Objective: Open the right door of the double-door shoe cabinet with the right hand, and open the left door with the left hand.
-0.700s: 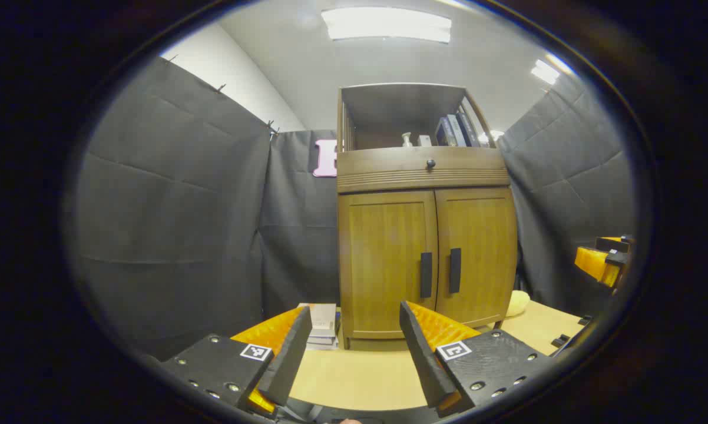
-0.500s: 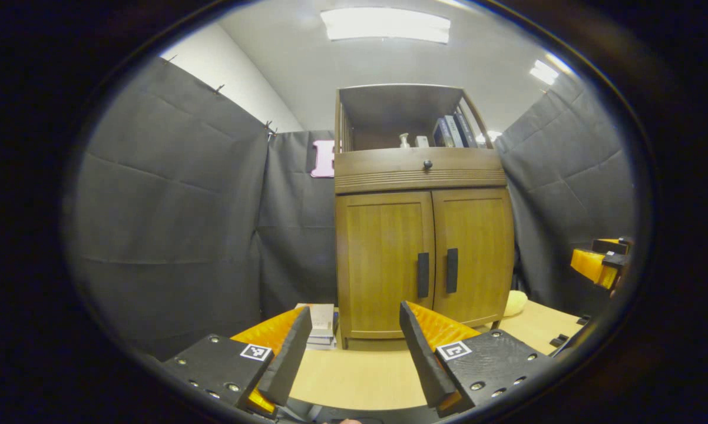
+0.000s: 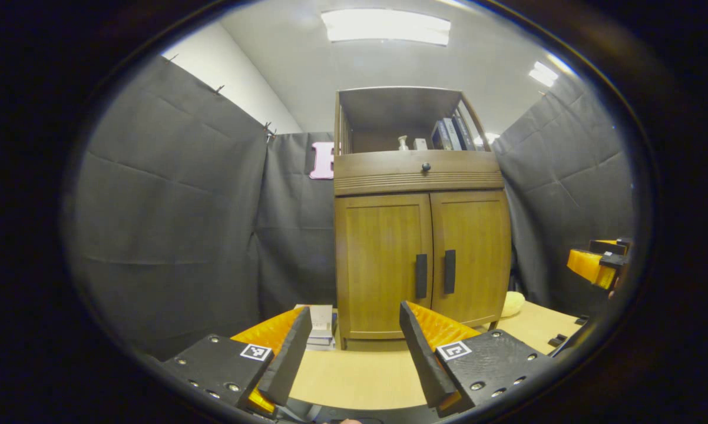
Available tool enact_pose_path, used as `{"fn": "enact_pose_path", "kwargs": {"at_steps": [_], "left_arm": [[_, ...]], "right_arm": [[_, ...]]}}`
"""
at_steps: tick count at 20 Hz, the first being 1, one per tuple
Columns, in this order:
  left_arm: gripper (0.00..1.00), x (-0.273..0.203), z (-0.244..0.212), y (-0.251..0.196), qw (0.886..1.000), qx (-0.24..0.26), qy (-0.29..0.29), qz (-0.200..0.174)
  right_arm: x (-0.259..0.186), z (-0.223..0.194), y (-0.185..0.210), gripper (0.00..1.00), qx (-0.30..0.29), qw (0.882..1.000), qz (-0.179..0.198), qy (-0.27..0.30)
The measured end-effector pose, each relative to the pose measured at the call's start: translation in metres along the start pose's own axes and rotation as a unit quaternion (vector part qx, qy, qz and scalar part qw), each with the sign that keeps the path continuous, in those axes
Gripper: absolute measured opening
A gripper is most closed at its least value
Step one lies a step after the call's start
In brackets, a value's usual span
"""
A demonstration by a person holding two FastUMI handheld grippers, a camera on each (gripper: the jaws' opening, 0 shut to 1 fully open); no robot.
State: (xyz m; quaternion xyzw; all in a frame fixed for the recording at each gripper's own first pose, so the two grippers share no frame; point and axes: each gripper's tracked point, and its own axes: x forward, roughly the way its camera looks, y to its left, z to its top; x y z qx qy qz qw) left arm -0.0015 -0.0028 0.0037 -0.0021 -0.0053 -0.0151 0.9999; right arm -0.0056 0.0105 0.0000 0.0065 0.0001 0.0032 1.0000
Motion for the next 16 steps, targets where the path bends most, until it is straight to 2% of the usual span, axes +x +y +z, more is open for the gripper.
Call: {"fn": "enact_pose_path", "kwargs": {"at_steps": [6, 16], "left_arm": [[0.87, 0.002, 0.001, 0.001, 1.000, -0.002, -0.003, 0.001], [0.87, 0.005, -0.008, 0.005, 1.000, 0.006, 0.006, 0.020]], "right_arm": [[0.022, 0.014, 0.013, 0.97, 0.000, 1.000, 0.004, -0.012], [0.111, 0.020, 0.042, 0.98, 0.007, 1.000, 0.021, -0.016]]}}
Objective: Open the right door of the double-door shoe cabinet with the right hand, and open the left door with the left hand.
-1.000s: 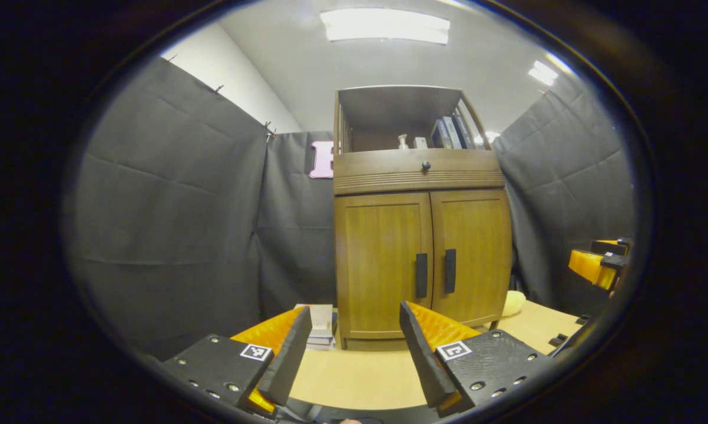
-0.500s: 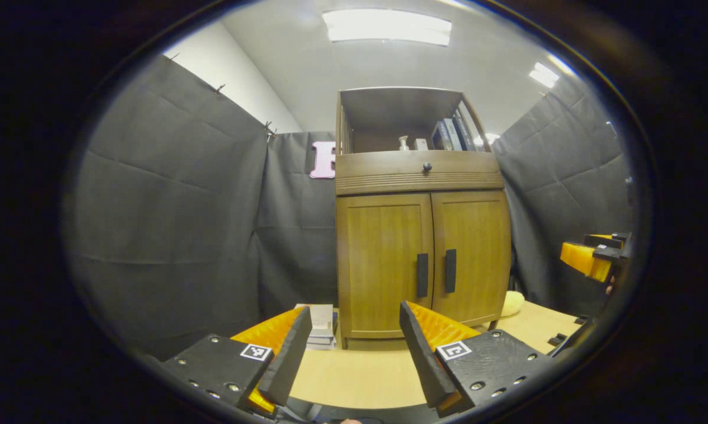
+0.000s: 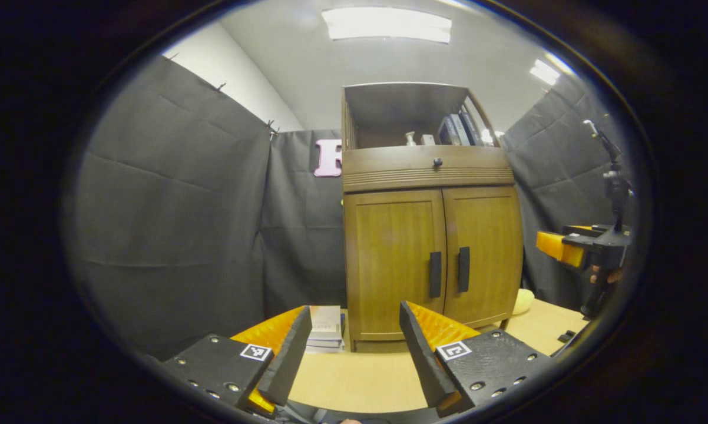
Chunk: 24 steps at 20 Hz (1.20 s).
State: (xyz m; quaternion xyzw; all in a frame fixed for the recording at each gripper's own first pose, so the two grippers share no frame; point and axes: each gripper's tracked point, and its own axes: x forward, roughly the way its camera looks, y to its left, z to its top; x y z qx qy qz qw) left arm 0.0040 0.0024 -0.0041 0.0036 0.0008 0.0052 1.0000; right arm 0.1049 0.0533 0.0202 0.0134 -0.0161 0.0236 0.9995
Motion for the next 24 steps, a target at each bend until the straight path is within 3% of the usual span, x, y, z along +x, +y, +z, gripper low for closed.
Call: {"fn": "enact_pose_path", "kwargs": {"at_steps": [12, 24], "left_arm": [[0.87, 0.002, 0.001, 0.004, 1.000, -0.004, 0.003, 0.023], [0.87, 0.006, -0.002, 0.008, 0.999, -0.001, 0.017, 0.047]], "right_arm": [[0.107, -0.027, 0.030, 0.98, -0.007, 0.999, 0.029, 0.018], [0.181, -0.078, 0.053, 0.97, 0.001, 0.998, 0.038, 0.054]]}}
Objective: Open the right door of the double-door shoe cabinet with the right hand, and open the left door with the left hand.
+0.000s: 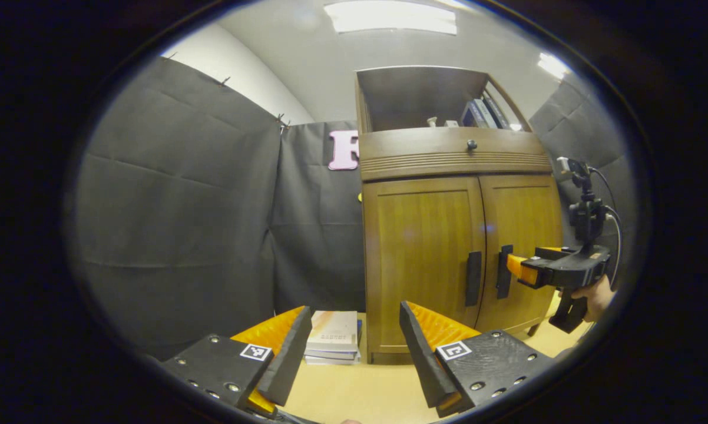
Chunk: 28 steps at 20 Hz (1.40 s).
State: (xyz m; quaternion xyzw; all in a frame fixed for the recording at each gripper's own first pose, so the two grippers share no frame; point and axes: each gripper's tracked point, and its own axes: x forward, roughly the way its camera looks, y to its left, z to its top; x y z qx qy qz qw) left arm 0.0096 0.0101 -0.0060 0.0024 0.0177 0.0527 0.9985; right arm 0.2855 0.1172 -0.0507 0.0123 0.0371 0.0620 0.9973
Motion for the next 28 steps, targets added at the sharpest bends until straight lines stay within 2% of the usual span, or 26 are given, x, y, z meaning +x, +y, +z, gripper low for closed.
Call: {"fn": "enact_pose_path", "kwargs": {"at_steps": [5, 12, 14, 15, 18, 22, 28], "left_arm": [[0.87, -0.001, -0.001, 0.001, 1.000, 0.001, 0.005, 0.005], [0.87, -0.002, -0.005, 0.002, 1.000, 0.005, 0.019, 0.007], [0.86, -0.002, -0.005, 0.004, 1.000, 0.009, 0.021, 0.010], [0.87, -0.002, -0.005, 0.004, 1.000, 0.010, 0.022, 0.011], [0.87, -0.001, -0.004, 0.005, 1.000, 0.008, 0.023, 0.017], [0.87, -0.002, -0.003, 0.004, 1.000, 0.007, 0.024, 0.017], [0.87, 0.000, -0.001, 0.003, 1.000, 0.012, 0.015, 0.006]], "right_arm": [[0.031, -0.021, 0.004, 0.98, 0.006, 1.000, 0.002, 0.023], [0.057, -0.046, 0.007, 0.72, 0.033, 0.998, -0.001, 0.048], [0.059, -0.052, 0.008, 0.70, 0.034, 0.998, 0.004, 0.055], [0.062, -0.048, 0.014, 0.59, 0.035, 0.998, 0.012, 0.053], [0.061, -0.048, 0.014, 0.29, 0.008, 0.999, 0.005, 0.054], [0.060, -0.049, 0.015, 0.10, 0.017, 0.997, 0.010, 0.070], [0.041, -0.048, 0.016, 0.08, 0.020, 0.997, 0.025, 0.077]]}}
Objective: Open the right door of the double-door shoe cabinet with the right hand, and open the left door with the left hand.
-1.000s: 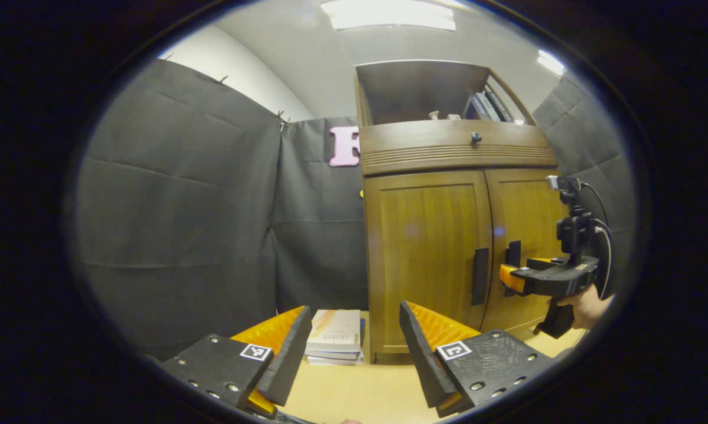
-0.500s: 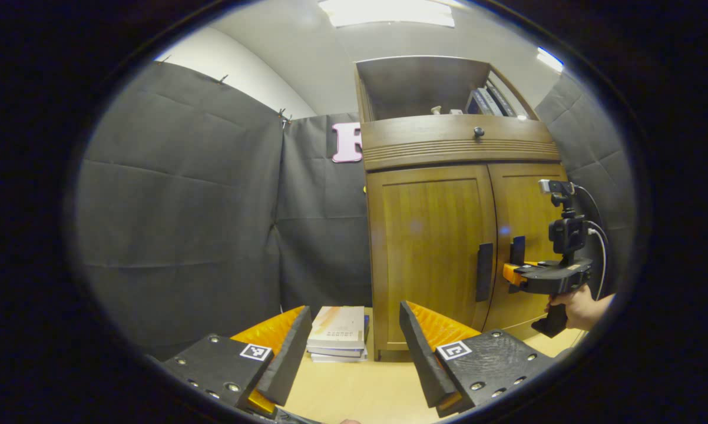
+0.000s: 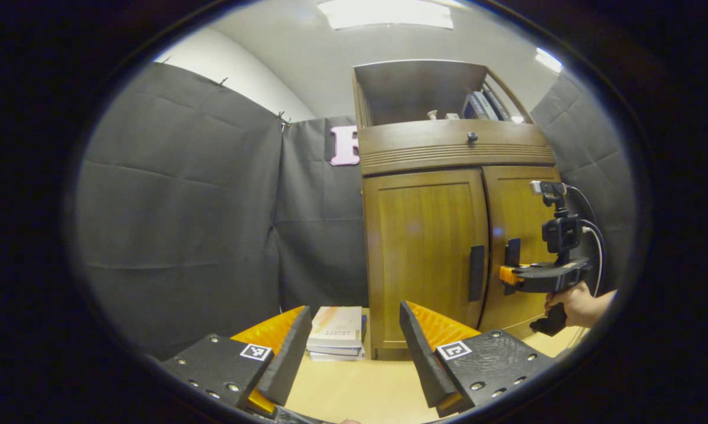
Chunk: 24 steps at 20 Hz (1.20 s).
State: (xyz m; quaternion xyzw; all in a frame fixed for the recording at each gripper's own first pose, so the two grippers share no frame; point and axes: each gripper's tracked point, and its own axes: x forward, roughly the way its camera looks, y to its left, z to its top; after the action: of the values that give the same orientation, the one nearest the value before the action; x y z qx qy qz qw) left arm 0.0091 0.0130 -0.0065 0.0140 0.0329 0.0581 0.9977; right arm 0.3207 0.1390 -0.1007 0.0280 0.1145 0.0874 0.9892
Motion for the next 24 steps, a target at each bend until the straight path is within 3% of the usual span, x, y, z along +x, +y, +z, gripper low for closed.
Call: {"fn": "enact_pose_path", "kwargs": {"at_steps": [24], "left_arm": [[0.87, 0.005, 0.013, -0.012, 0.999, 0.000, -0.032, -0.042]], "right_arm": [[-0.091, -0.007, -0.016, 0.10, 0.001, 1.000, 0.016, 0.005]]}}
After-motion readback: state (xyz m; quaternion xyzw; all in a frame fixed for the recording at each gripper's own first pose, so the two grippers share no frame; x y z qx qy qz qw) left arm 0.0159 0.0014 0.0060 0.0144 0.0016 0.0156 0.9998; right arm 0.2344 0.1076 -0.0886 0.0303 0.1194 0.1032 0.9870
